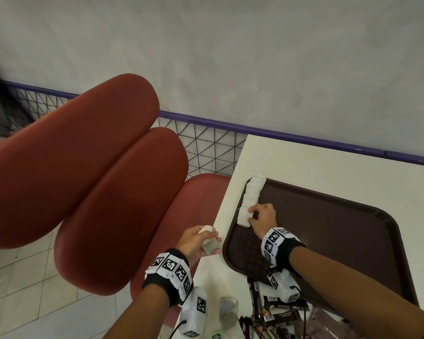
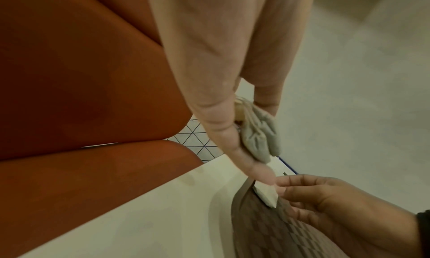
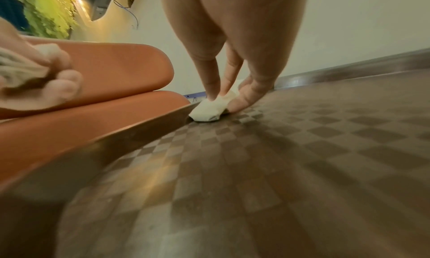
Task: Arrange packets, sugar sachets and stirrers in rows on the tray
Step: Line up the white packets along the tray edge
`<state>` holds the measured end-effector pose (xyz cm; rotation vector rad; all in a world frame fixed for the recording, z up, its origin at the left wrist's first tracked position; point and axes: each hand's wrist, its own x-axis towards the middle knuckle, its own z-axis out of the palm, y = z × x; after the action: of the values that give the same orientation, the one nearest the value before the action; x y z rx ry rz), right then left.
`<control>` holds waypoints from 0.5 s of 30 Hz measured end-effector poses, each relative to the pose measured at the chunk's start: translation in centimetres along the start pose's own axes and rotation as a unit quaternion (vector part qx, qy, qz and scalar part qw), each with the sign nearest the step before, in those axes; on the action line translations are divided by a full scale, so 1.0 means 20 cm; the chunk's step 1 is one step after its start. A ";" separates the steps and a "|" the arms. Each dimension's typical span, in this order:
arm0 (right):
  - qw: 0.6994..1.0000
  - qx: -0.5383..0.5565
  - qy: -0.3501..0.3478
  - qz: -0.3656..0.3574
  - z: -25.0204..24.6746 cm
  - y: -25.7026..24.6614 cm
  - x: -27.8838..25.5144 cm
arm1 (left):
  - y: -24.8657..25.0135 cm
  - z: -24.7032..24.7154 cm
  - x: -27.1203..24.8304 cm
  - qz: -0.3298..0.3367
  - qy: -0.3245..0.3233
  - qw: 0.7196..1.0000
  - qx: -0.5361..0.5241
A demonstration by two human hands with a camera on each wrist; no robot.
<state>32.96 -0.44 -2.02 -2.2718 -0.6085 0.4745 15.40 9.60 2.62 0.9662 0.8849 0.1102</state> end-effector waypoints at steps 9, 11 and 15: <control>0.984 0.108 -0.068 -0.121 -0.07 -0.15 -0.23 | 0.00 0.07 -0.01 0.053 -0.003 0.998 0.018; 0.980 0.137 -0.082 -0.115 -0.09 -0.19 -0.27 | 0.01 0.09 -0.01 0.052 -0.013 0.998 0.027; 0.969 0.180 -0.139 -0.098 -0.09 -0.20 -0.29 | 0.01 0.16 -0.02 0.057 -0.030 0.995 0.078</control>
<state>27.93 -2.18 3.07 -1.7962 -0.8063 0.7473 17.34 7.38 3.87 1.1602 0.7918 0.1099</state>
